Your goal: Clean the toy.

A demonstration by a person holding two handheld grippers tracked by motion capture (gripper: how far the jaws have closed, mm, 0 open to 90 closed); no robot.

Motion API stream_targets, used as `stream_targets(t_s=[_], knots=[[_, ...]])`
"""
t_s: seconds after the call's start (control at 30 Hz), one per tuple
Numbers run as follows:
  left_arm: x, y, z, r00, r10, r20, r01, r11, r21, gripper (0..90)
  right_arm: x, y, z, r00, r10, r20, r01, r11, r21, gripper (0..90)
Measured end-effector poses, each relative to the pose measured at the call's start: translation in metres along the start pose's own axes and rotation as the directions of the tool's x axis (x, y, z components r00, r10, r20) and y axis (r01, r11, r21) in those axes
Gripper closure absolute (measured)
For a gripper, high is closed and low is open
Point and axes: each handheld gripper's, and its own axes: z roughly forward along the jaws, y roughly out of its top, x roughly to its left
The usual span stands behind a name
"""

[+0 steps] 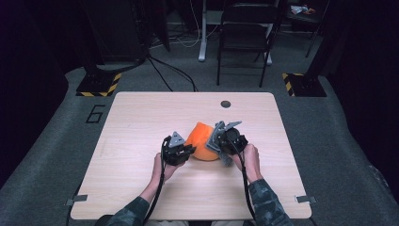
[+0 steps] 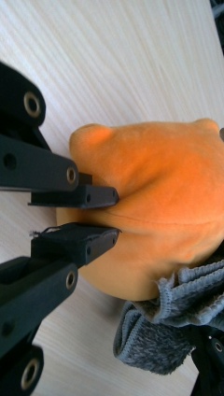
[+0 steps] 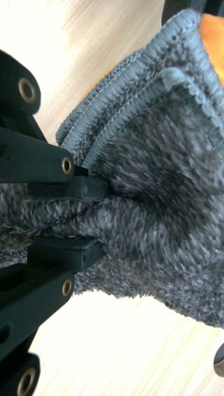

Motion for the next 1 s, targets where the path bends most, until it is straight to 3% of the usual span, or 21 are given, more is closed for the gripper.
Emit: stream_targets(t_s=[0.17, 0.3, 0.37, 0.43, 0.63, 0.83, 1.0], knots=[[0.002, 0.001, 0.001, 0.9988, 0.014, -0.048, -0.014, 0.9998, 0.013, 55.2, -0.006, -0.001, 0.002, 0.9999, -0.006, 0.012, 0.006, 1.0000, 0.007, 73.9], [-0.005, -0.001, 0.008, 0.9951, 0.081, -0.057, -0.080, 0.9965, 0.027, 45.7, -0.007, -0.001, 0.002, 0.9999, -0.012, 0.007, 0.012, 0.9999, 0.005, 73.9], [-0.008, -0.003, 0.010, 0.9926, 0.100, -0.069, -0.099, 0.9949, 0.021, 50.4, -0.006, -0.001, 0.001, 0.9998, -0.020, 0.008, 0.020, 0.9998, 0.007, 73.9], [-0.008, -0.004, 0.010, 0.9942, 0.095, -0.050, -0.095, 0.9954, 0.017, 59.9, -0.005, -0.001, 0.001, 0.9997, -0.021, 0.014, 0.021, 0.9998, 0.002, 73.8], [-0.009, -0.005, 0.009, 0.9943, 0.093, -0.052, -0.092, 0.9956, 0.013, 81.3, -0.006, 0.000, 0.000, 0.9995, -0.023, 0.023, 0.023, 0.9996, -0.018, 73.7], [-0.008, -0.001, 0.004, 0.9976, 0.060, -0.034, -0.060, 0.9982, 0.002, 84.7, -0.010, 0.000, -0.004, 0.9992, 0.026, 0.029, -0.024, 0.9982, -0.055, 73.5], [-0.012, 0.004, -0.002, 0.9993, 0.034, -0.013, -0.034, 0.9992, -0.020, 85.2, -0.013, 0.003, -0.016, 0.9988, 0.037, 0.033, -0.034, 0.9951, -0.093, 73.4]])
